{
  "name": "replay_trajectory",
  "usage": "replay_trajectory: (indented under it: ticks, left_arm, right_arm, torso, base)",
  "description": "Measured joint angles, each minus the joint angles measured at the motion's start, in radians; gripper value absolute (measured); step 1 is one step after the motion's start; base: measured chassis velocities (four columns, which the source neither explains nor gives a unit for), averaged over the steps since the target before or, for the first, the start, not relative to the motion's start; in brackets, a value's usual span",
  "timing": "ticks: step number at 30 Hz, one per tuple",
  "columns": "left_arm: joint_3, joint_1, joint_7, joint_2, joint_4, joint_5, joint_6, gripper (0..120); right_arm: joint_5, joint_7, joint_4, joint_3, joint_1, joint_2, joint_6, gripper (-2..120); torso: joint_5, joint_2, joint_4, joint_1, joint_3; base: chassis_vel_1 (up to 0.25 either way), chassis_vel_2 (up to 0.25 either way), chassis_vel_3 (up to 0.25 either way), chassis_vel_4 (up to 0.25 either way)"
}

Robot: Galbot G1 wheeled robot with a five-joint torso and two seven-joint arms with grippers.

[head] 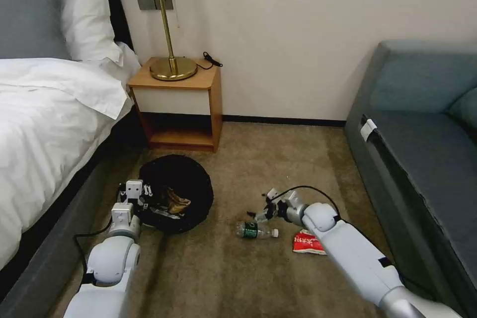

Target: Pick up the trash bin, then pick up the garbage on the floor and place it into the trash bin.

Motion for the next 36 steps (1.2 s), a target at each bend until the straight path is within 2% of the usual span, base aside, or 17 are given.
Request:
replay_trajectory:
  ticks: [16, 19, 23, 26, 27, 29, 31, 33, 36]
  left_arm:
    - [0.027, -0.015, 0.004, -0.014, 0.032, 0.005, -0.005, 4]
    - [0.028, -0.015, 0.004, -0.016, 0.036, 0.009, -0.006, 4]
    - [0.028, -0.012, 0.005, -0.017, 0.036, 0.011, -0.008, 4]
    - [0.025, -0.008, 0.008, -0.017, 0.032, 0.011, -0.010, 4]
    - [0.025, -0.008, 0.008, -0.017, 0.032, 0.011, -0.010, 4]
    - [0.018, -0.004, 0.008, -0.016, 0.028, 0.011, -0.012, 4]
    - [0.017, -0.001, 0.008, -0.015, 0.026, 0.011, -0.013, 4]
    - [0.016, 0.004, 0.009, -0.015, 0.021, 0.011, -0.014, 4]
    - [0.016, 0.007, 0.009, -0.014, 0.018, 0.011, -0.014, 4]
  right_arm:
    - [-0.128, -0.001, -0.222, -0.043, 0.045, 0.096, 0.086, 99]
    - [-0.140, -0.008, -0.237, -0.022, 0.047, 0.111, 0.099, 86]
    - [-0.144, -0.014, -0.238, -0.018, 0.046, 0.114, 0.103, 78]
    - [-0.152, -0.020, -0.237, -0.017, 0.040, 0.113, 0.108, 62]
    - [-0.152, -0.020, -0.237, -0.017, 0.040, 0.113, 0.108, 62]
    - [-0.160, -0.023, -0.237, -0.015, 0.034, 0.111, 0.115, 51]
    - [-0.163, -0.023, -0.237, -0.012, 0.032, 0.111, 0.118, 47]
    - [-0.165, -0.024, -0.231, 0.003, 0.025, 0.112, 0.120, 36]
    - [-0.165, -0.024, -0.218, 0.017, 0.016, 0.112, 0.120, 32]
  torso:
    - [-0.0001, 0.000, 0.0000, 0.000, 0.000]
    - [-0.0001, 0.000, 0.0000, 0.000, 0.000]
    - [-0.0001, 0.000, 0.0000, 0.000, 0.000]
    - [0.0000, 0.000, 0.0000, 0.000, 0.000]
    - [0.0000, 0.000, 0.0000, 0.000, 0.000]
    - [0.0000, 0.000, -0.0001, 0.000, 0.000]
    - [0.0001, 0.000, 0.0001, 0.000, 0.000]
    - [0.0001, 0.000, 0.0000, 0.000, 0.000]
    - [0.0000, 0.000, -0.0001, 0.000, 0.000]
  base:
    - [0.000, 0.000, 0.000, 0.000]
    - [0.000, 0.000, 0.000, 0.000]
    - [0.000, 0.000, 0.000, 0.000]
    - [0.000, 0.000, 0.000, 0.000]
    - [0.000, 0.000, 0.000, 0.000]
    - [0.000, 0.000, 0.000, 0.000]
    - [0.000, 0.000, 0.000, 0.000]
    - [0.000, 0.000, 0.000, 0.000]
    - [0.000, 0.000, 0.000, 0.000]
